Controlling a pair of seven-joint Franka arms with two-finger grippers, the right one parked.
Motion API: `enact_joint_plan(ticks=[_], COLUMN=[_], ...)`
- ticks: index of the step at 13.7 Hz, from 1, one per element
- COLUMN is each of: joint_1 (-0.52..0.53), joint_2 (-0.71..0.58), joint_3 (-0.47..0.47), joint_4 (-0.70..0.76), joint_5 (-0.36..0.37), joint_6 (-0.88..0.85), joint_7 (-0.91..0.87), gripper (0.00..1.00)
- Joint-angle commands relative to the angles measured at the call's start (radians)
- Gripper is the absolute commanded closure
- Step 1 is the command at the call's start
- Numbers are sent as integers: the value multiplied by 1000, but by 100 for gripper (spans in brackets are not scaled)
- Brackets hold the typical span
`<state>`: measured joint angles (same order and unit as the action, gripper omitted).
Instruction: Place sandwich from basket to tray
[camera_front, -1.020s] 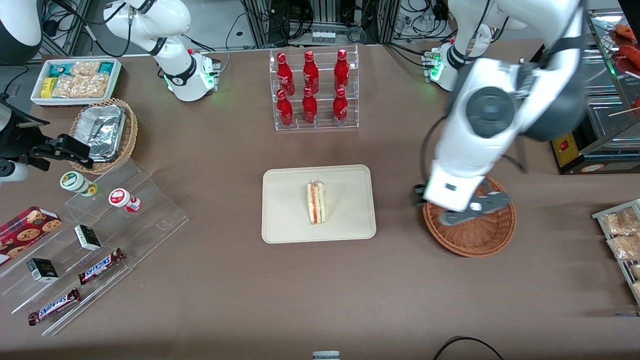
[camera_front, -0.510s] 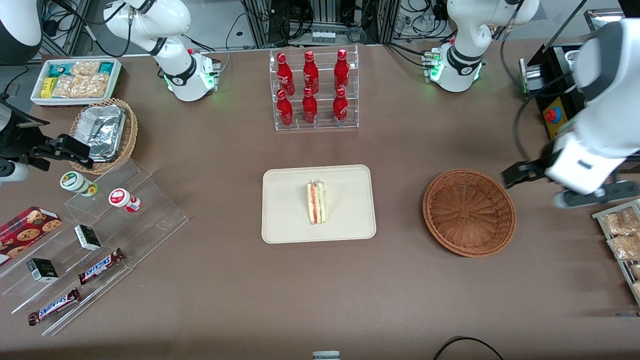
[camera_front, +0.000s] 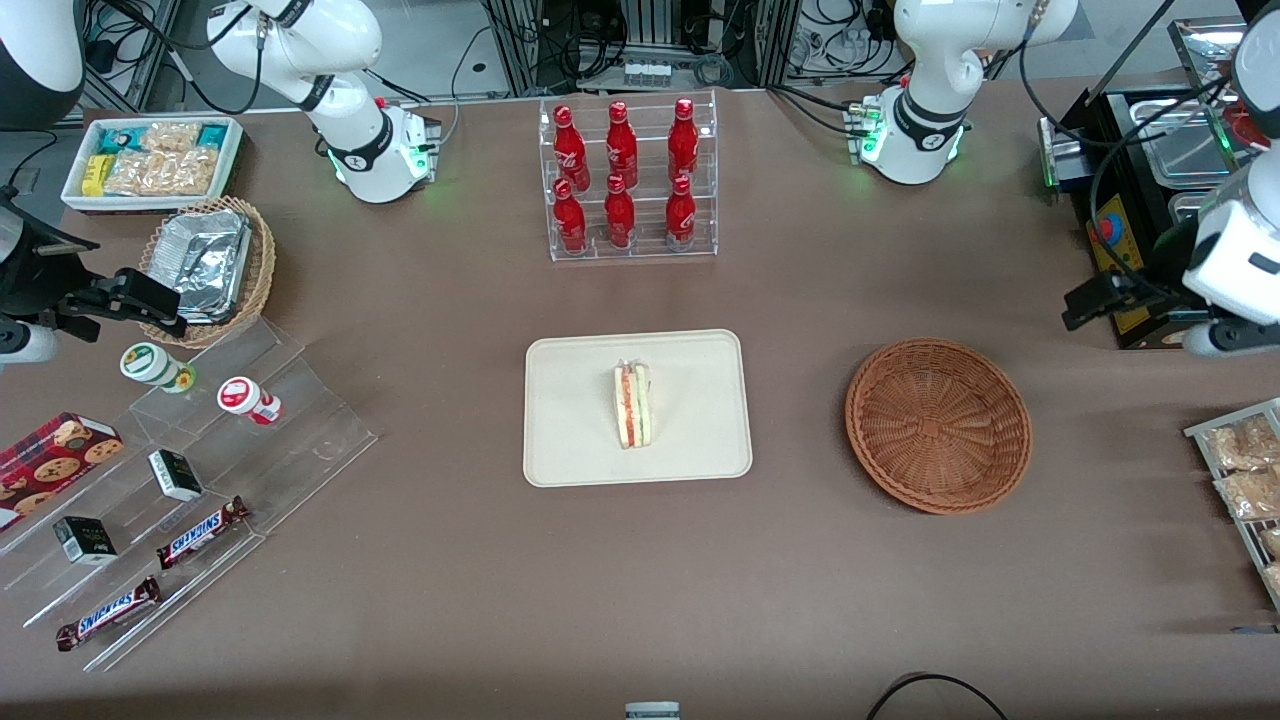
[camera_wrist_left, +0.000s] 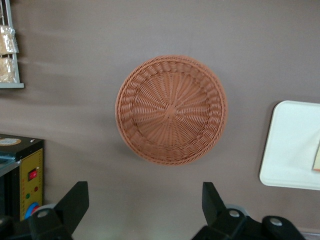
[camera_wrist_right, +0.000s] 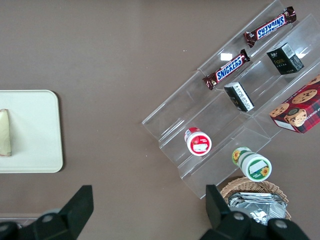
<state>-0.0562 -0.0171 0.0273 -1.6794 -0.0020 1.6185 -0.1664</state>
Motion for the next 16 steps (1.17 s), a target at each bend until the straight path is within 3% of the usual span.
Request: enact_joint_plan(ticks=[1,5,9,16], joint_1=[62,99,88,87], joint_2=[-60,-67,-44,-21], joint_3=[-43,-67,-70,-96], joint_4=[-57,-30,84,121], joint_5=[22,11,13,16], joint_6=[17,-15,-120,-186], joint_7=[25,120,117,103], gripper=[0,0,0,0])
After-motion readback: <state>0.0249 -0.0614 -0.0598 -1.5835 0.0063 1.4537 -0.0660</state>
